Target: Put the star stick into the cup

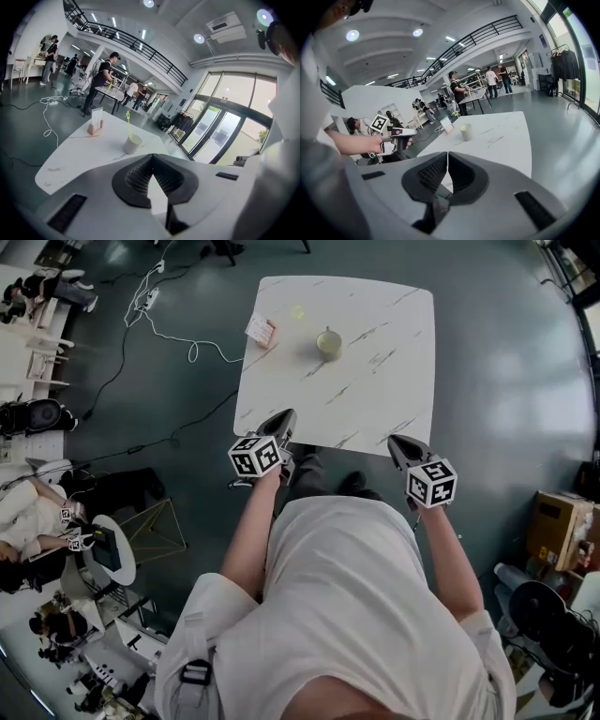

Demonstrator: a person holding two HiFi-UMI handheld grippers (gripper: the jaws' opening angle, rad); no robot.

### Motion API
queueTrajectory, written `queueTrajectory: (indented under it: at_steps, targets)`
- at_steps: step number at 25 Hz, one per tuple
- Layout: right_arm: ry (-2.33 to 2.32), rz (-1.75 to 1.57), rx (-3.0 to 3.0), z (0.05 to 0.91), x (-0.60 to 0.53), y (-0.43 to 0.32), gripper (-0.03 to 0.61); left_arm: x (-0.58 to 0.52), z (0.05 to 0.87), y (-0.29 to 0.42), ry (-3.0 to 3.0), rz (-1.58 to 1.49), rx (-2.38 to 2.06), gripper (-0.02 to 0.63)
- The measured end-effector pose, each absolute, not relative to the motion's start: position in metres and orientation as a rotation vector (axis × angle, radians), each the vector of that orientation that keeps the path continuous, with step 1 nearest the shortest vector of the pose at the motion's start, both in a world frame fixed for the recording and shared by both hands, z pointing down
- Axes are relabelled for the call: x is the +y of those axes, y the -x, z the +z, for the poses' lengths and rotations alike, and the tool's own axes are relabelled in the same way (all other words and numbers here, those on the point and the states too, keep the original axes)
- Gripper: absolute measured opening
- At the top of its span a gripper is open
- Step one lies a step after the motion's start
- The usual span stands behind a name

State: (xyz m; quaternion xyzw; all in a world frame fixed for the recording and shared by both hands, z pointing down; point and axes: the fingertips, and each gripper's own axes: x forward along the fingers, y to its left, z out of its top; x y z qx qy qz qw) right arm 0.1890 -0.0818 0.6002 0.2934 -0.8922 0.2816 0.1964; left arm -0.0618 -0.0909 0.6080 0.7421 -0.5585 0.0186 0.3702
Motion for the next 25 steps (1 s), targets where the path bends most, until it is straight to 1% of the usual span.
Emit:
queueTrajectory:
  at_steps: [5, 10, 14, 25]
  targets:
    - [-0.8, 0.746, -2.547, 0.589, -0.078, -0.194, 0.026, -0.049, 0.57, 0.064, -1.965, 0.027, -1.518, 0.014]
    - [-0.864, 0.619, -2.639, 0.556, -0.092, -0.189, 0.026, -0.027, 0.532, 0.08, -2.087, 0.094, -1.663, 0.014]
    - [-0.861, 0.524, -2.677, 0.54, -0.088, -0.176, 0.026, -0.012, 0.522, 0.095, -2.096, 0.07, -1.692, 0.014]
    - [-0.87, 0.459, -2.695, 0.519, -0.084, -0.135, 0.025, -0.005, 0.516, 0.128, -2.127, 0.085, -1.653, 0.014]
